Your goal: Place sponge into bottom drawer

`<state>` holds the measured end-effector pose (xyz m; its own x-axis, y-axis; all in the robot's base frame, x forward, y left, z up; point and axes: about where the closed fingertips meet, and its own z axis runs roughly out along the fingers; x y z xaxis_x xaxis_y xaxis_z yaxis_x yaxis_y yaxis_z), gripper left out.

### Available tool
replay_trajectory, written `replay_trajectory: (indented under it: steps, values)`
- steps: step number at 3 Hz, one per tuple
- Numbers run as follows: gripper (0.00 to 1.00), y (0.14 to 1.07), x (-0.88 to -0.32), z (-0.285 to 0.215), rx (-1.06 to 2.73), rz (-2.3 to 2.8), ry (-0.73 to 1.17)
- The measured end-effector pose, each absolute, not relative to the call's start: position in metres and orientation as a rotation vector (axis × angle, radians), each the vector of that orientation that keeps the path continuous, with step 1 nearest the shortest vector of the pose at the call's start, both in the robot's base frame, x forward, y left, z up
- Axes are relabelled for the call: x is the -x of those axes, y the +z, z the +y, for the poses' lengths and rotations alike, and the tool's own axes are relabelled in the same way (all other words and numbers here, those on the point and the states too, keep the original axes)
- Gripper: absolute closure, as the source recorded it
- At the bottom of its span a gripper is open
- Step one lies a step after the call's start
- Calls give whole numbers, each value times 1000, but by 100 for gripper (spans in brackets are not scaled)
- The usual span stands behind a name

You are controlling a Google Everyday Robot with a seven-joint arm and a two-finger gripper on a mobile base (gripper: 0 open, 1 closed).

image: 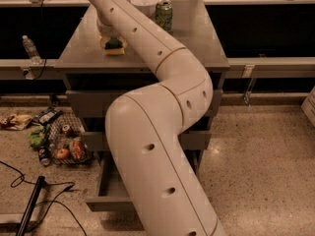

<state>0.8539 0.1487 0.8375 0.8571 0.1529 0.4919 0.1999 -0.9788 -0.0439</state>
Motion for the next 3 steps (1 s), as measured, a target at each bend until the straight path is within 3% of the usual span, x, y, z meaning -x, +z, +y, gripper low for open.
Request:
replay_trajectory:
  steps: [2,3]
  values:
    - [100,860,-840,125,2858,-205,-740]
    - [100,916,-795,92,2650,-72,-704]
